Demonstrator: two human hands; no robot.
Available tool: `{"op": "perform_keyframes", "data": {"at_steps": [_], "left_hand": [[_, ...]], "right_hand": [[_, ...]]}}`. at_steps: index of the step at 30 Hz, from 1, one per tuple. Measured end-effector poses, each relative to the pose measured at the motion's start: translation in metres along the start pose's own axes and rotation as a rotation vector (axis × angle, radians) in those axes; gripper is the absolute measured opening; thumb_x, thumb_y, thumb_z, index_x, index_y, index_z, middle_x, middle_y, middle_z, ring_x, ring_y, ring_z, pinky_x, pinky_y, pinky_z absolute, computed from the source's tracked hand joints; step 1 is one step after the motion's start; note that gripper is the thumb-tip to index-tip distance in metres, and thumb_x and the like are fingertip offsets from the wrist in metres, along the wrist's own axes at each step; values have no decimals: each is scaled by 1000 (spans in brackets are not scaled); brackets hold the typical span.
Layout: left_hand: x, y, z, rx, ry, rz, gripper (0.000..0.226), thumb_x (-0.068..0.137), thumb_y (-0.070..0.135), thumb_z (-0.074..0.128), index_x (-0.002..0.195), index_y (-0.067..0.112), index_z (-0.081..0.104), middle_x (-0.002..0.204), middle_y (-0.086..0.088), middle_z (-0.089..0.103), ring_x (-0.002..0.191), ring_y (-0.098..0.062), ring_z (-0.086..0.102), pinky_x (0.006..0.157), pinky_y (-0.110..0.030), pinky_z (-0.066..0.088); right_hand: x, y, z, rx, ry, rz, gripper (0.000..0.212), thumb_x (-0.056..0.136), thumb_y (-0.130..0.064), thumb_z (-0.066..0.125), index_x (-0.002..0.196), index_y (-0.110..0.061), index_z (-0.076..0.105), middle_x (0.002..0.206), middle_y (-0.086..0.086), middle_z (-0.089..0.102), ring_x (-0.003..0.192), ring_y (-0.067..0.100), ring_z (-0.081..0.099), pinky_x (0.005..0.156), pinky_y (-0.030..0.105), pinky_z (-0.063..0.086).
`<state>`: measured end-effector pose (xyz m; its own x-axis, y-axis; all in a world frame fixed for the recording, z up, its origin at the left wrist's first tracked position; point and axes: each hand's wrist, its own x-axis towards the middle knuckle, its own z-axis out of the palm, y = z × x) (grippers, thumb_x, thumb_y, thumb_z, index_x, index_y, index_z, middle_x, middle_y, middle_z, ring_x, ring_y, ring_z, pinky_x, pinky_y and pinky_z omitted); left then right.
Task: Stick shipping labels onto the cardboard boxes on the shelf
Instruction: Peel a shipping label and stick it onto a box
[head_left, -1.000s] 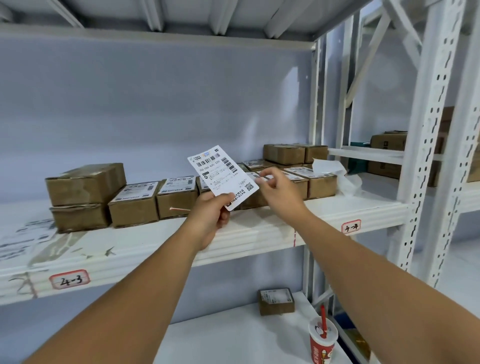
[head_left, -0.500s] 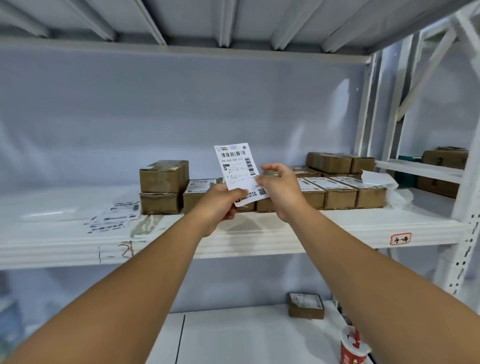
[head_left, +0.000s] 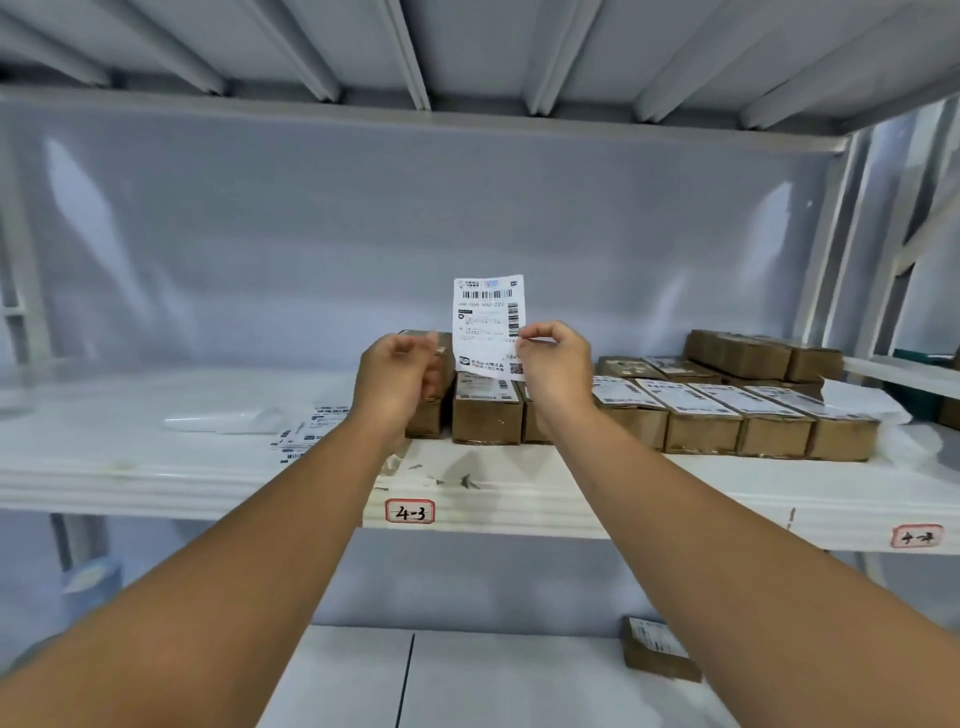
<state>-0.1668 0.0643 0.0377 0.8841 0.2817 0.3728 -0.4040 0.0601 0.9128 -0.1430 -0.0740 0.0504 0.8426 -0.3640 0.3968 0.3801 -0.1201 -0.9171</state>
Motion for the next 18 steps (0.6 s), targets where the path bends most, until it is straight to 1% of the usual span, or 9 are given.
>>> {"op": "perform_keyframes", "data": {"at_steps": [2,3,5,9,12,14,15,16,18], "left_hand": [[7,3,-6,-152,8,10,9,92,24,59,89,17,54,88,-7,67,79,-19,66,70,-25,56],[11,5,-9,-209,-3,17,9,92,21,59,92,16,52,87,-7,68,79,-19,68,71,-24,56],[21,9,-15,-201,-13,52,8,92,12,58,95,15,51,85,-8,69,78,-16,69,71,-23,56],[44,11,-22,30,-25,123,19,89,-3,54,82,14,58,91,-8,67,90,-22,67,78,-30,56],[62,8,-23,114,-3,124,25,89,-4,54,76,14,65,90,-4,68,92,-24,66,82,-32,56],[72,4,-22,145,33,113,26,88,-3,55,74,17,66,94,-7,69,92,-24,67,82,-32,56],[77,2,-21,151,50,109,27,88,-2,56,73,18,67,97,-8,70,92,-24,67,81,-32,56],[80,-1,-20,160,66,105,27,88,-1,56,73,18,67,98,-9,70,93,-24,67,80,-32,56],[88,-8,-20,184,91,103,28,87,0,57,71,21,67,96,-7,71,92,-24,68,81,-34,56]], "right_hand": [[2,-1,14,18,-21,12,27,87,-4,54,71,-24,61,88,-3,70,79,19,66,67,33,55],[4,-1,19,29,-25,24,27,87,-5,54,70,-25,63,88,-3,71,84,20,68,75,37,57],[11,-1,30,78,-45,60,28,86,-5,55,70,-24,65,87,-2,71,85,22,69,81,41,57],[25,-5,46,127,-94,92,25,87,-3,58,72,-20,67,86,2,71,82,24,70,81,40,58],[35,-6,56,50,-110,31,27,87,-6,59,69,-24,66,89,1,72,85,22,69,83,40,57],[41,-6,62,-2,-125,1,29,88,-6,58,67,-25,66,94,1,72,86,20,68,83,39,57],[44,-5,64,-40,-134,-18,28,88,-6,57,68,-24,66,96,1,72,85,19,67,82,36,57],[45,-5,64,-93,-149,-49,25,89,-7,56,73,-22,68,98,0,71,82,17,65,77,30,56],[49,-3,67,-210,-173,-126,21,91,-7,54,87,-17,72,103,-1,69,74,12,59,60,17,47]]}}
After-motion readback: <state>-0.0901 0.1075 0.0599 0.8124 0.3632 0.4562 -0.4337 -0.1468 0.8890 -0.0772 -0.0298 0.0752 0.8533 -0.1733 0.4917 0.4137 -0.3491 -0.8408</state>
